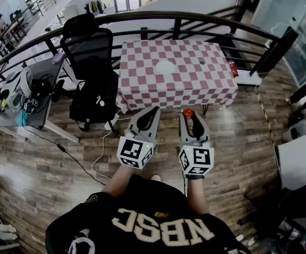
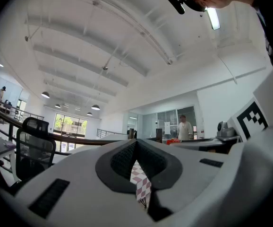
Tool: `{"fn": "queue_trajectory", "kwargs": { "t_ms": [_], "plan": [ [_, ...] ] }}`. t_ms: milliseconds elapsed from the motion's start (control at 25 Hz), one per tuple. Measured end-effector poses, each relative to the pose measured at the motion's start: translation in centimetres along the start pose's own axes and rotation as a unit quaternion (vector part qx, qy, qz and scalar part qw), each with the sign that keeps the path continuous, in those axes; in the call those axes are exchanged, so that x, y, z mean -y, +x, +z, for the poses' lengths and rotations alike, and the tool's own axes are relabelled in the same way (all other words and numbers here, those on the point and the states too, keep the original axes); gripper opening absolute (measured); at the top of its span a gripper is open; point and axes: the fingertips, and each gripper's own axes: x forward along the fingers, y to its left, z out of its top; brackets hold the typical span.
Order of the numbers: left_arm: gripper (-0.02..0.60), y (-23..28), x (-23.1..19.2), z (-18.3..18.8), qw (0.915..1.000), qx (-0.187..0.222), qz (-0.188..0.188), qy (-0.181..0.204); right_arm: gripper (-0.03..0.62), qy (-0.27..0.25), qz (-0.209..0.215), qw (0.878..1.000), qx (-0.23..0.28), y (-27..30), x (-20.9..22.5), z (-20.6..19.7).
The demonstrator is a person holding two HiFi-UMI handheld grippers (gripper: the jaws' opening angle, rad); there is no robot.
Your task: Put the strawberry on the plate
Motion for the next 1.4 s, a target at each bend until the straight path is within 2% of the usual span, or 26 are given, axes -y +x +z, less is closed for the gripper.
{"fn": "queue_trajectory", "kwargs": {
  "t_ms": [240, 480, 640, 840, 1120, 1400],
  "plan": [
    [0.015, -1.1, -0.6, 0.3, 0.9997, 0.003, 0.023, 0.013, 0.146, 0.013, -0.001, 1.000, 0.006, -0.1, 0.2, -0.2],
    [0.015, -0.8, -2.2, -1.4, 0.9993, -0.017, 0.032, 0.011, 0.146, 0.027, 0.001, 1.000, -0.007, 1.1, 0.1, -2.4],
    [0.015, 1.0, -3.0, -3.0, 0.9995, -0.025, 0.020, 0.005, 0.146, 0.039, -0.010, 0.999, -0.016, 3.0, 1.2, -3.9],
    [0.015, 5.4, -5.1, -5.2, 0.9994, -0.033, -0.012, -0.005, 0.146, 0.033, -0.018, 0.999, -0.028, 7.0, 3.0, -5.1],
    [0.015, 13.8, -12.2, -6.2, 0.9988, -0.044, -0.024, 0.005, 0.146, 0.000, 0.011, 0.999, -0.038, 17.1, 4.8, -4.7],
    [0.014, 21.0, -21.7, -6.4, 0.9985, -0.044, -0.021, 0.026, 0.146, -0.007, 0.012, 0.998, -0.057, 28.7, 6.3, -5.2]
  ]
}}
